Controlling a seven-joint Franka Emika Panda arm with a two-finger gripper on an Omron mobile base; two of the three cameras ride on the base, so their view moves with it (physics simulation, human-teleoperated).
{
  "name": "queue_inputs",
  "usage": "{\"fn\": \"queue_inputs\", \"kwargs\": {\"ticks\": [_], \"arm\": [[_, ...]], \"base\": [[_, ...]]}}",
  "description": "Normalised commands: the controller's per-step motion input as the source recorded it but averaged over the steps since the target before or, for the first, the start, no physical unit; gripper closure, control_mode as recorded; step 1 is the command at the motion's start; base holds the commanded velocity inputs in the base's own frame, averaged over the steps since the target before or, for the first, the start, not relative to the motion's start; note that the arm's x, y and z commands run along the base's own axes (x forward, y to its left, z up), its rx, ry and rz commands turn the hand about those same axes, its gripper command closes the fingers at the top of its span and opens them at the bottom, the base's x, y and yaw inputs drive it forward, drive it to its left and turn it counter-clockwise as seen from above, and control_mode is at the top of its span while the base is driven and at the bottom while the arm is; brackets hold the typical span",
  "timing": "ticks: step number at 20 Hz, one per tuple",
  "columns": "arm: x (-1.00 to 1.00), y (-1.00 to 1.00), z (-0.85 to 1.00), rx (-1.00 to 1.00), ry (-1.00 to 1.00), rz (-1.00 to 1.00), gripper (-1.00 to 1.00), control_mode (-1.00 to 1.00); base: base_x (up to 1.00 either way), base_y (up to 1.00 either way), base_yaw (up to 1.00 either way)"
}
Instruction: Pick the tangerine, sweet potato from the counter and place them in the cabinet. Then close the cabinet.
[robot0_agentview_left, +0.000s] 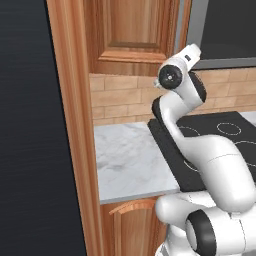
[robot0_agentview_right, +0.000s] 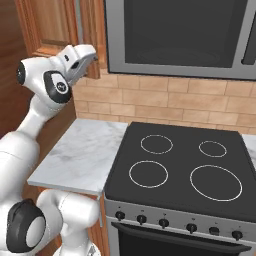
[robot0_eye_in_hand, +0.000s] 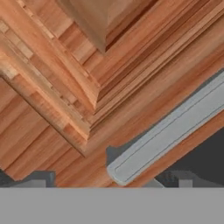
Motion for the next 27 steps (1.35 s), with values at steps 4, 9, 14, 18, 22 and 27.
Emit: {"fn": "queue_inputs", "kwargs": {"ticks": [4,9,14,18,22,27], "arm": [[0.79,0.00,-0.39,-0.12,-0.27,0.05,-1.00,-1.00],[0.86,0.00,-0.22,-0.14,-0.17,0.01,-1.00,-1.00],[0.98,0.00,-0.01,-0.15,0.02,0.00,-1.00,-1.00],[1.00,0.00,0.00,-0.16,0.08,0.00,-1.00,-1.00],[0.86,0.00,0.00,-0.19,0.06,0.00,-1.00,-1.00],[0.07,0.00,0.39,-0.22,0.05,0.00,-1.00,-1.00]], "base": [[0.00,0.00,0.00],[0.00,0.00,0.00],[0.00,0.00,0.00],[0.00,0.00,0.00],[0.00,0.00,0.00],[0.00,0.00,0.00]]}}
